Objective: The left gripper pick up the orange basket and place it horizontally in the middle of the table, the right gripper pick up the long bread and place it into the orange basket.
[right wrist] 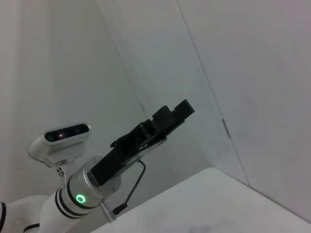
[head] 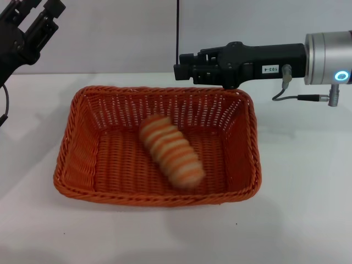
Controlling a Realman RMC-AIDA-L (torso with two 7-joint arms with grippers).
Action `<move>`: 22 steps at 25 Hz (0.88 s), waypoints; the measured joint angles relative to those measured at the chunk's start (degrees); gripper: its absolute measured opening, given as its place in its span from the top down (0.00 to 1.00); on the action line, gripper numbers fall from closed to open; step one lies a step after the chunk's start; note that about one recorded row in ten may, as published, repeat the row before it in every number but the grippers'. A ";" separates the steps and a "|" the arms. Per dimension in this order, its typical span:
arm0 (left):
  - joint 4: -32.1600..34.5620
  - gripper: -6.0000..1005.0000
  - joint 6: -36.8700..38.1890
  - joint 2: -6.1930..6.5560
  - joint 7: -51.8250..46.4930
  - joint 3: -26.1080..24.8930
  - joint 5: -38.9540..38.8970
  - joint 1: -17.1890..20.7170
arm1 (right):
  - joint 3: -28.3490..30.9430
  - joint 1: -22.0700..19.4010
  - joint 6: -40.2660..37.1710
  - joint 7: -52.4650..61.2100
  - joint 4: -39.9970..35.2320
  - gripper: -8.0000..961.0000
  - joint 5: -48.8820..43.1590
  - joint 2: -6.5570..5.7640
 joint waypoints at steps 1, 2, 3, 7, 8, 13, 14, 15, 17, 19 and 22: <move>0.00 0.40 0.00 0.00 0.00 0.00 0.00 0.00 | 0.04 -0.26 -0.02 0.00 -0.12 0.74 0.09 -0.02; 0.00 0.40 -0.01 0.01 0.01 0.00 -0.02 -0.16 | 0.06 -0.67 -0.14 0.00 -0.39 0.72 0.22 -0.03; 0.00 0.40 -0.01 0.01 0.05 0.00 -0.03 -0.23 | 0.33 -1.76 -0.36 -0.05 -1.26 0.70 0.37 -0.04; 0.00 0.40 -0.01 0.01 0.26 0.00 -0.07 -0.27 | 2.52 -5.47 -0.48 -1.24 -3.87 0.61 0.86 0.54; -0.42 0.40 -0.01 -0.11 1.05 0.00 -0.98 -0.31 | 4.18 -8.25 -0.86 -3.53 -4.89 0.59 1.97 0.92; -3.07 0.40 0.35 -0.09 4.32 0.01 -3.76 -0.31 | 8.50 -17.38 -2.65 -14.61 -4.44 0.34 10.30 1.01; -3.48 0.40 0.37 -0.09 5.03 -0.01 -4.38 -0.24 | 8.50 -17.38 -2.65 -14.61 -4.44 0.33 10.30 1.01; -3.48 0.40 0.37 -0.09 5.03 -0.01 -4.38 -0.24 | 11.35 -21.24 -2.76 -20.63 -2.92 0.31 14.41 1.10; -6.19 0.40 0.64 -0.14 8.68 0.00 -7.86 -0.02 | 12.81 -22.81 -2.63 -23.72 -1.84 0.31 16.30 1.09; -8.41 0.40 0.81 -0.15 11.33 0.00 -10.38 0.10 | 18.30 -25.76 -2.19 -31.12 1.77 0.31 19.99 0.91; -10.72 0.40 1.33 -0.20 15.83 0.00 -13.22 0.35 | 29.62 -27.73 -2.24 -41.80 8.11 0.31 23.00 0.93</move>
